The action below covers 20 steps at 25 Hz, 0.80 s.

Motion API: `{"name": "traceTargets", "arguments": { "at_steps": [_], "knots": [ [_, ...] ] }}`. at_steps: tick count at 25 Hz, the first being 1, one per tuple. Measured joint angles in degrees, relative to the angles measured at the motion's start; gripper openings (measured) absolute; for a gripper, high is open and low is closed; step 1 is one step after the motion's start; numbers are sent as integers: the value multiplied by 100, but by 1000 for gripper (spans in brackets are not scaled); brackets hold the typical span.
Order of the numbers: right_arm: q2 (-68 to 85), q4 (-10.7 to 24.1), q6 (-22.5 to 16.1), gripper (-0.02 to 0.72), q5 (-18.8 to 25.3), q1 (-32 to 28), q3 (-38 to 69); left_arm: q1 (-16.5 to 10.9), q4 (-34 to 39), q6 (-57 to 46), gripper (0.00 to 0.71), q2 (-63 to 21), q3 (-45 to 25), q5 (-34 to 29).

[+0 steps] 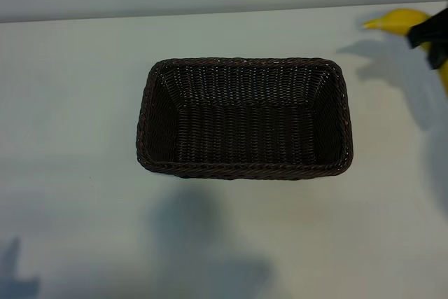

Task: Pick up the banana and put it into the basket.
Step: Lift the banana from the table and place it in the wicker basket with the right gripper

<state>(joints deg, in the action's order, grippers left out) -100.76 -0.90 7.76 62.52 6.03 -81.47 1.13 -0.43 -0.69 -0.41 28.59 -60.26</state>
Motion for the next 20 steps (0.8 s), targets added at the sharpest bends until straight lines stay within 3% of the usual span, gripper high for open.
{"name": "traceTargets", "arguments": {
  "at_steps": [7, 12, 17, 20],
  "knots": [
    [-17, -86, 16, 419, -395, 1548, 0, 0, 0, 0, 579, 0, 0, 0],
    [-17, -39, 582, 419, -1187, 2627, 0, 0, 0, 0, 579, 0, 0, 0],
    [-161, 29, 1011, 419, -2204, 2994, 0, 0, 0, 0, 579, 0, 0, 0],
    [-443, 90, 1053, 419, -2313, 2999, 0, 0, 0, 0, 579, 0, 0, 0]
  ]
}}
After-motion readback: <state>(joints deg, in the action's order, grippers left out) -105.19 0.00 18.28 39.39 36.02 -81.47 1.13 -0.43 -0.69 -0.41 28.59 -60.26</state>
